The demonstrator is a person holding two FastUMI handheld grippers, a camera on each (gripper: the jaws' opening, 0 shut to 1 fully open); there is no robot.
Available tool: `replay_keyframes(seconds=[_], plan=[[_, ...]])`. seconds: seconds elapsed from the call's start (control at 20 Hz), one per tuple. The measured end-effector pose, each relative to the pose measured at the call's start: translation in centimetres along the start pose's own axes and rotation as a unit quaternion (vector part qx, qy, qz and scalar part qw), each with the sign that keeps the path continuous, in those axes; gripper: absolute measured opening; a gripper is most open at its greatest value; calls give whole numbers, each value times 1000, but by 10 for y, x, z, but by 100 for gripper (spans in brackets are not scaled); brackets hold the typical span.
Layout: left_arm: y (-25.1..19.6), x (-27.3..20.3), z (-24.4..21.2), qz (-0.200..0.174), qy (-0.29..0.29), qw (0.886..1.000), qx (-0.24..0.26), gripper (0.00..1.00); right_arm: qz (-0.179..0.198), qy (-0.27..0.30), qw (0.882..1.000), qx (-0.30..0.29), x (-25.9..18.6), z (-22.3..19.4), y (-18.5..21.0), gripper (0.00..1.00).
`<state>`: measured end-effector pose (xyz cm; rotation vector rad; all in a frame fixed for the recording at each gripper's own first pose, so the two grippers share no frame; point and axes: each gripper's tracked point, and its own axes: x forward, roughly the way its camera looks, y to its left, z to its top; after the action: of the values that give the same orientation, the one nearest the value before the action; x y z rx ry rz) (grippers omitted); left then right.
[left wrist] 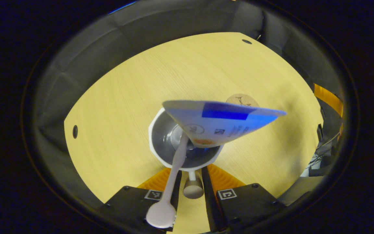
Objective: Put the toothbrush and toothpaste on the desktop into the cup, then pick up the cup and place it on the coaster on the desktop.
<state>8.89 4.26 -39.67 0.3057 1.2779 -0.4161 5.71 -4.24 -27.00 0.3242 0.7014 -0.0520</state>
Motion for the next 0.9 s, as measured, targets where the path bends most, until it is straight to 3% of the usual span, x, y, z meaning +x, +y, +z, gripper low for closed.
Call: replay_keyframes(seconds=[0.1, 0.9], plan=[[0, 2, 0, -3, -2, 1000, -9, 36, -6, 2, 1000, 2, 2, -1, -4, 55], [-11, -12, 8, -17, -41, 999, -22, 31, -11, 10, 1000, 13, 11, 0, -8, 54]])
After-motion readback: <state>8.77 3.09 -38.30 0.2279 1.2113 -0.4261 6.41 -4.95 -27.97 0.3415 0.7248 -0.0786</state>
